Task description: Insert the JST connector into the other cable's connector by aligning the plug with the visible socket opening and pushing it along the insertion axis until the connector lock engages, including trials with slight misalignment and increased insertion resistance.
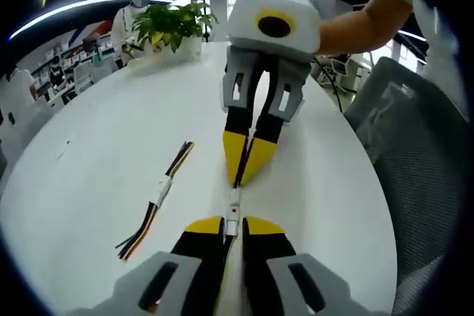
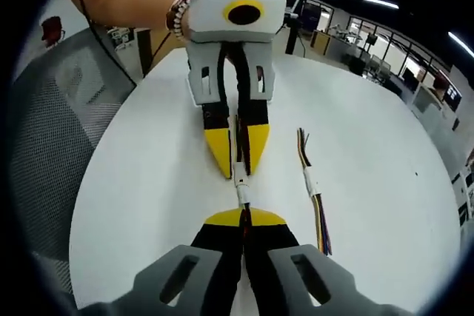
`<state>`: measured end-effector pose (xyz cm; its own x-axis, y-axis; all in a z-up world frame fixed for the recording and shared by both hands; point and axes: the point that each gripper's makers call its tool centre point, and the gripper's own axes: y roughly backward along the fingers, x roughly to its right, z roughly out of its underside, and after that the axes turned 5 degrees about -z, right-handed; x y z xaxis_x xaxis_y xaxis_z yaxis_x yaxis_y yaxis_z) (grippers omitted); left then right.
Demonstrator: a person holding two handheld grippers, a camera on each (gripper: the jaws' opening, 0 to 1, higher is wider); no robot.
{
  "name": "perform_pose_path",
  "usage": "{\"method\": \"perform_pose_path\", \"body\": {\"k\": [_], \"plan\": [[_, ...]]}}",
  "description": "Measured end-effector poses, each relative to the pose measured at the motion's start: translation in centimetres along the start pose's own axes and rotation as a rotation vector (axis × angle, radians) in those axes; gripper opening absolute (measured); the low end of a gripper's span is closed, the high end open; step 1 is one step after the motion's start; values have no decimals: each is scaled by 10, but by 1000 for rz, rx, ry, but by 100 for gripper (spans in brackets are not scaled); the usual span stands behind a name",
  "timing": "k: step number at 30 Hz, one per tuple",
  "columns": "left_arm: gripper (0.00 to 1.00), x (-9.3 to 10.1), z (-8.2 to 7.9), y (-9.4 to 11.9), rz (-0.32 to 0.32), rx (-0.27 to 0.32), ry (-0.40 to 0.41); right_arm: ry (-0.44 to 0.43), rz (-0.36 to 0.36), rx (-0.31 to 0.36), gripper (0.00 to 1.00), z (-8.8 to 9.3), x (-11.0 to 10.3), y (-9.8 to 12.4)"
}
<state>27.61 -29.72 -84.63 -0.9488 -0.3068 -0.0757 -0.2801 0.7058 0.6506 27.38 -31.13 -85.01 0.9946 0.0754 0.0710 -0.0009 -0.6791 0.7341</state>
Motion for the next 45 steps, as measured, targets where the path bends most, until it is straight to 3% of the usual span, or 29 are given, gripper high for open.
{"method": "perform_pose_path", "body": {"k": [9,21,27,31,34,39,45], "plan": [[4,-1,-2,-1,-3,7,-13,-1,9,19,0,-2,1,-2],[0,-2,7,9,-4,-18,-13,14,9,21,0,-4,0,-4],[0,-3,7,8,4,-13,-17,-37,-9,65,0,-6,1,-1],[0,-3,7,7,13,-11,-17,-92,-30,109,7,-11,2,-1],[0,-1,7,8,20,-13,-21,-73,-28,115,4,-12,3,-2],[0,0,6,8,29,-11,-18,-70,-57,114,8,-11,-1,-8],[0,0,5,7,37,-6,-10,-55,-59,113,5,-9,-1,-11]]}}
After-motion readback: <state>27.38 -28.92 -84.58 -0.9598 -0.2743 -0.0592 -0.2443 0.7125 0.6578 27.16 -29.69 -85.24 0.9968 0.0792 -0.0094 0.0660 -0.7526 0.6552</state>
